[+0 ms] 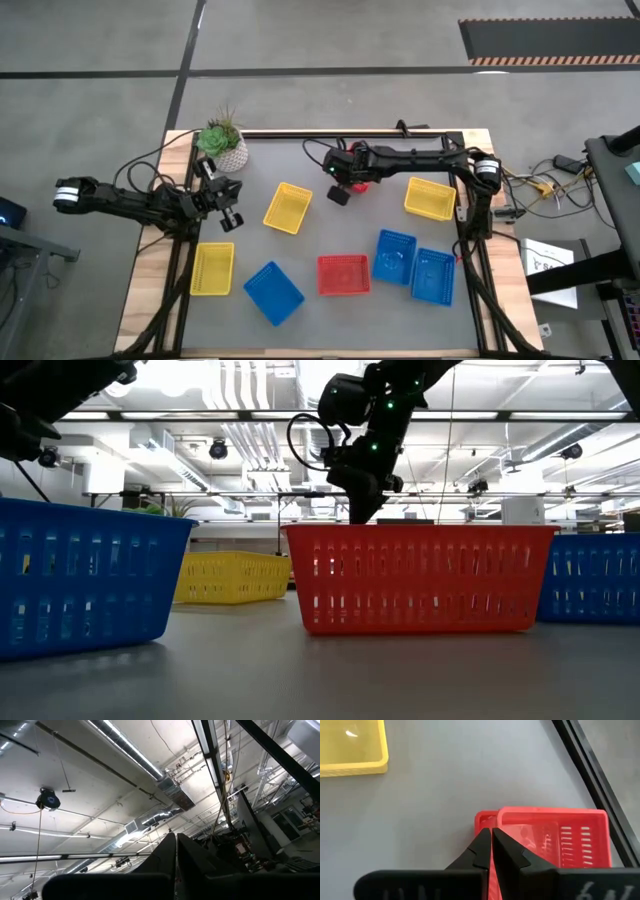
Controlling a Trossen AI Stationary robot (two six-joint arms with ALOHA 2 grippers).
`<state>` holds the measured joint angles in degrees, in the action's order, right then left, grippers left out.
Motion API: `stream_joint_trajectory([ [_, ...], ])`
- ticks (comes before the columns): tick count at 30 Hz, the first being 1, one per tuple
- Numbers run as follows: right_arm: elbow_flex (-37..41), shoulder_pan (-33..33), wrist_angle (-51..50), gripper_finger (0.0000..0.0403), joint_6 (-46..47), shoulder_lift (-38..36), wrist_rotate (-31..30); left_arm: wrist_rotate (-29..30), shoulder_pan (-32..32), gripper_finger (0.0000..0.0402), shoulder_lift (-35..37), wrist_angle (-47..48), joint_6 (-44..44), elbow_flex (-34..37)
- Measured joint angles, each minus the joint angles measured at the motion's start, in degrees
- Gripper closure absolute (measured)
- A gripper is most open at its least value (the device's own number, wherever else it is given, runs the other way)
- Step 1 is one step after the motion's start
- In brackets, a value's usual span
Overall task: Stack baskets by color
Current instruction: Stack the middle red bin on the top red bin
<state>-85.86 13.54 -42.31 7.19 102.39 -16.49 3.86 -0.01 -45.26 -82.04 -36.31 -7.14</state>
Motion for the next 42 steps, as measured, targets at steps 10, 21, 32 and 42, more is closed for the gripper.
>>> stream_joint_trajectory([
  [10,4.8,-0.3,8.1,0.0394,-1.7,0.0,0.1,-0.5,0.0,0.0402,0.2,0.0,9.1,-0.3],
  [21,8.9,-1.6,18.8,0.0394,-9.2,-4.9,0.5,-0.6,-0.1,0.0402,0.3,0.0,12.2,-0.2],
  [32,30.0,1.9,49.3,0.0394,-9.0,-11.9,0.5,-0.7,-0.1,0.0402,0.4,0.0,12.0,-0.1],
  [42,36.0,2.1,56.4,0.0394,-4.3,-11.7,0.5,-0.6,-0.1,0.0402,0.5,0.0,11.8,-0.3],
])
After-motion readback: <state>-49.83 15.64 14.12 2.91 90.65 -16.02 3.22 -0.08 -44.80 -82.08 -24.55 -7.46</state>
